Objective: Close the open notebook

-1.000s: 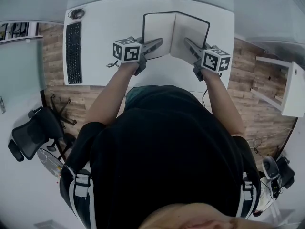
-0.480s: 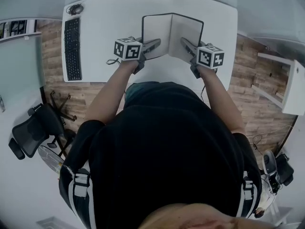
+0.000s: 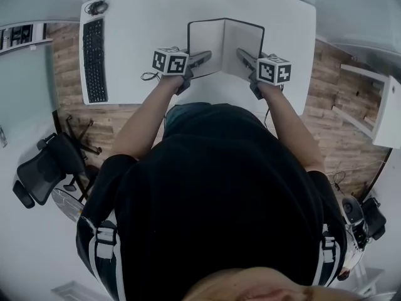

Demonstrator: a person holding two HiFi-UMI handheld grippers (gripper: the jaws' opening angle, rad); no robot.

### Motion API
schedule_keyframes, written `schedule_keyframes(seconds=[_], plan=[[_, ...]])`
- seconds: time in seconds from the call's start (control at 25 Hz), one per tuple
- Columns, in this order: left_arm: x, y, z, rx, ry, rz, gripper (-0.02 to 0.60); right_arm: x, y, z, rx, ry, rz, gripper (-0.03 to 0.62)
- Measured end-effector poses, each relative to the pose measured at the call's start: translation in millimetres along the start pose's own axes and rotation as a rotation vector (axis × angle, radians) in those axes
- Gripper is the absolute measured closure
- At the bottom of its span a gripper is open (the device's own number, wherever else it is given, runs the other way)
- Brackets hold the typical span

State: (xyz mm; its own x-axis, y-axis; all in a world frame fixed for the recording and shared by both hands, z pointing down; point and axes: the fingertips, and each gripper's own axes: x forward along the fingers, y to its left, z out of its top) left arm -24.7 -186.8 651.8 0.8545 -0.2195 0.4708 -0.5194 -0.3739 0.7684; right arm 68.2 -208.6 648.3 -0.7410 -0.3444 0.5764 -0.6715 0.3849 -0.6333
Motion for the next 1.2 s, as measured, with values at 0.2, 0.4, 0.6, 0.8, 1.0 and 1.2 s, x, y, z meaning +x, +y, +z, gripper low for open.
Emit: schedule_keyframes(seconds=[0.2,0.4,0.6,0.8,1.0,1.2], plan=[[8.2,15.7,-12.4,-0.025,0.028,0.01,0.537,11.7,-11.5,-15.5,0.017,0.031,-0.027,0.526],[19.0,23.9,-24.7,-0.049,0.052,0.011,0.537,15.8,-20.5,-28.2,0.043,0.049,-0.036,0.526],[31.1,21.6,-30.2,-0.047,0.07,0.009,0.535,15.3,-32.0,-38.8,0.055,0.064,-0.055,0.526],[35.7,28.6,-33.8,-0.059,0.095,0.011,0.535,18.2,-38.8,-45.3,0.074,0.08,-0.074,0.526],[41.6,35.7,-41.9,-0.076,0.115,0.013,0.536,23.1,-46.6,-55.5,0.083,0.1,-0.082,0.526],[46.7,38.9,-45.8,-0.095,0.124,0.014,0.535,27.4,-55.3,-61.4,0.088,0.114,-0.085,0.525]])
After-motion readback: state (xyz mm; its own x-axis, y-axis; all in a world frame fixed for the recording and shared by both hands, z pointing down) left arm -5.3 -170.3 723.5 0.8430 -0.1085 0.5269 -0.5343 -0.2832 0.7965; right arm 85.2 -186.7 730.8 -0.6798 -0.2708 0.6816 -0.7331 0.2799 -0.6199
